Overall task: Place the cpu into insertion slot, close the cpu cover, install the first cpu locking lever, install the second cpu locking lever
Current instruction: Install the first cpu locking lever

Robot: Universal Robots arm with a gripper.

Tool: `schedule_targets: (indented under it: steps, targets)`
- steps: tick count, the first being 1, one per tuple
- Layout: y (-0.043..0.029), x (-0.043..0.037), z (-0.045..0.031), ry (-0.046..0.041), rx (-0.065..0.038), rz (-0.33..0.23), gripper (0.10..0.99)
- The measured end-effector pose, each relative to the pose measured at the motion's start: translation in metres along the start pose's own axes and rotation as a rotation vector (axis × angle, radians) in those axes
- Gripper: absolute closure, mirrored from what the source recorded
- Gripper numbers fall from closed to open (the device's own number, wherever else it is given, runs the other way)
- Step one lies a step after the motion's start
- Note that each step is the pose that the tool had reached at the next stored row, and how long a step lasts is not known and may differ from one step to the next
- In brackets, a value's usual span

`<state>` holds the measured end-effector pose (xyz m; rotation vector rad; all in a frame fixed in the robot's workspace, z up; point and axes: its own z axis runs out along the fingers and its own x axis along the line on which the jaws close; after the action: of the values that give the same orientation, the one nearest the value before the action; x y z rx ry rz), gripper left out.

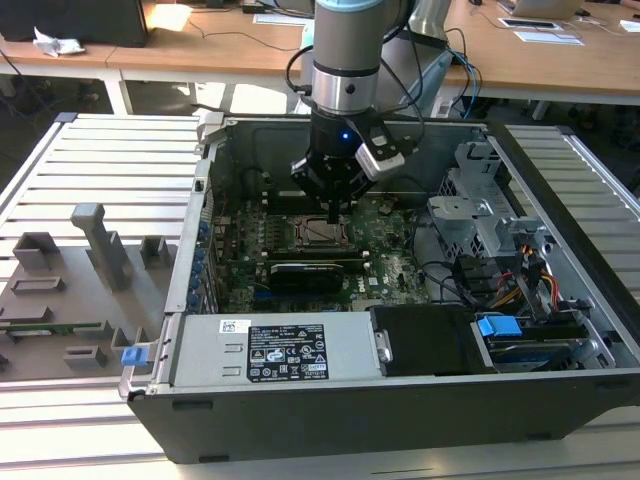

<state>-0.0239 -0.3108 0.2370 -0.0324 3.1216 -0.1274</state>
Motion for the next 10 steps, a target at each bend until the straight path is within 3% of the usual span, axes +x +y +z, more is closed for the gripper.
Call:
schedule_targets:
  steps: [10]
  targets:
    - [0.0,0.0,-0.0006,0.0,0.001,0.0,0.98]
